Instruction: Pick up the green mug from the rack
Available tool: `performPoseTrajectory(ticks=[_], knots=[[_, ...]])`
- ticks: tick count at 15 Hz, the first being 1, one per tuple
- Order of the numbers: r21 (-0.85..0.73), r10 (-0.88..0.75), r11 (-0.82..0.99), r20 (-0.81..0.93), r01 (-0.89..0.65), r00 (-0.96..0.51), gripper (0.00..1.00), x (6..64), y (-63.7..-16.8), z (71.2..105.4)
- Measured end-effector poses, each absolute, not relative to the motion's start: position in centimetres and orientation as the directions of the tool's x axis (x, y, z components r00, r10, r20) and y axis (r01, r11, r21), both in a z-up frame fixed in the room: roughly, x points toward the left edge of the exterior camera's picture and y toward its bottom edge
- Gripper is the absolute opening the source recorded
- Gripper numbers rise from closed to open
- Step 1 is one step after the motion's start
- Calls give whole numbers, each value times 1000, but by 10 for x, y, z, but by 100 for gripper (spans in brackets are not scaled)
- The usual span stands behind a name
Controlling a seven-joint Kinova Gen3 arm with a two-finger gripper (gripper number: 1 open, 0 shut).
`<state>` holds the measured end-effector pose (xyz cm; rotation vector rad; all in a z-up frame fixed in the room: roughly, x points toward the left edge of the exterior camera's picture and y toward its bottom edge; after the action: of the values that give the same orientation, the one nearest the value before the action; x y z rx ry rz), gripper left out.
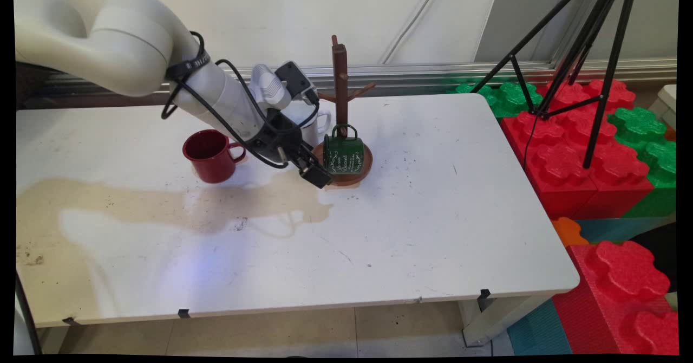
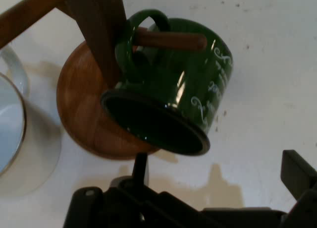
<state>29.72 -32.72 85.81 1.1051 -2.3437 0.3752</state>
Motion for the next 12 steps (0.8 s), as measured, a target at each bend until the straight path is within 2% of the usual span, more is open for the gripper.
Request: performPoseTrajectory(ticks=[12], knots=[[91,-660,568,644,-818,-386,100,293,-343,824]])
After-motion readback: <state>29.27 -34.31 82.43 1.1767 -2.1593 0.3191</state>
